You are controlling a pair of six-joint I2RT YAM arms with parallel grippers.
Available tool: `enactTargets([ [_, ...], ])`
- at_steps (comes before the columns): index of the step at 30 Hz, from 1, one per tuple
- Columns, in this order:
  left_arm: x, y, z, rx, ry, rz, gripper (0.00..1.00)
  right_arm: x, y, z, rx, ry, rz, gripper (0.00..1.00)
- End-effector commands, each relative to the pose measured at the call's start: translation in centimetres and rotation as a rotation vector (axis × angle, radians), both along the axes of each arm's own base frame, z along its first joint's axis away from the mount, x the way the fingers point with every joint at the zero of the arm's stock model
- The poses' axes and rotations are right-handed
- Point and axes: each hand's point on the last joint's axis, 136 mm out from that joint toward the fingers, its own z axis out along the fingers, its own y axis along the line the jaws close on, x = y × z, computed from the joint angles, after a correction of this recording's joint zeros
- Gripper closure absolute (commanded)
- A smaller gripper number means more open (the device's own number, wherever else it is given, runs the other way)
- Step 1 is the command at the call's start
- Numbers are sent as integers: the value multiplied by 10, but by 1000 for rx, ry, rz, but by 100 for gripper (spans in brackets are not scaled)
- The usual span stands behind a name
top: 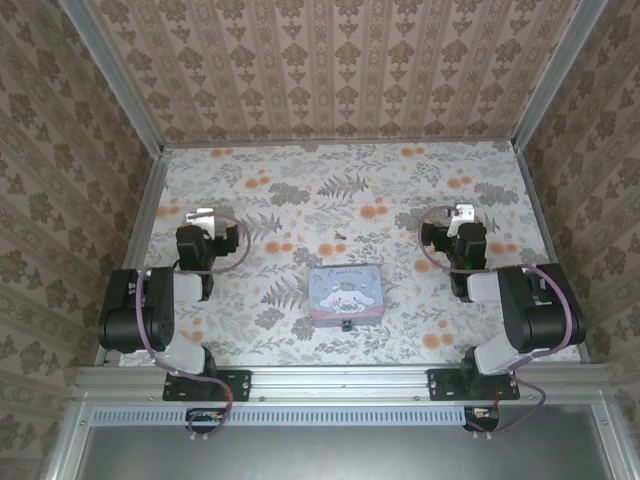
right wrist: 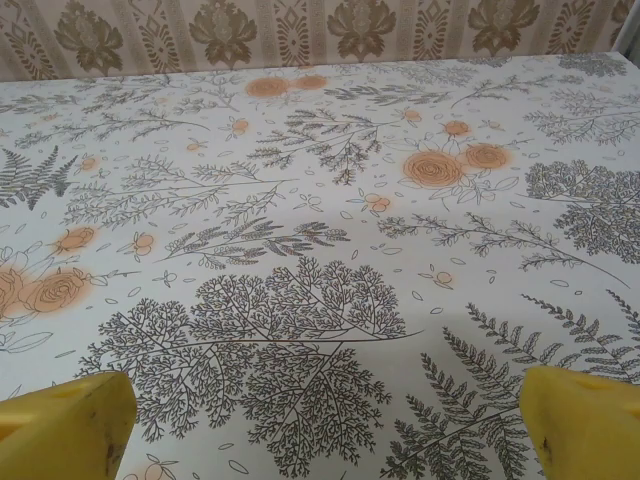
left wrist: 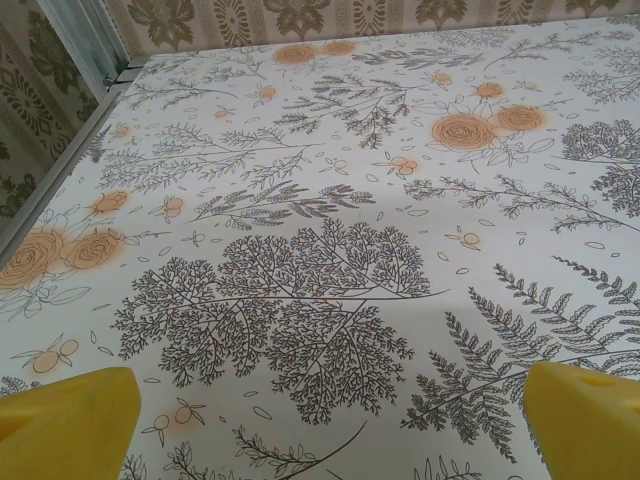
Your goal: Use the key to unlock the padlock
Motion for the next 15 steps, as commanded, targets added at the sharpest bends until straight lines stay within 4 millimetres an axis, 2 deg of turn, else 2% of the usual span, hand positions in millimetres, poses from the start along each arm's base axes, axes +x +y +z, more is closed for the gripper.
enactTargets([
  [1, 4, -2, 6, 10, -10, -20, 0, 4, 5, 6, -12, -11, 24, 0],
  [15, 4, -2, 6, 10, -12, -20, 0, 5, 3, 5, -4, -6, 23, 0],
])
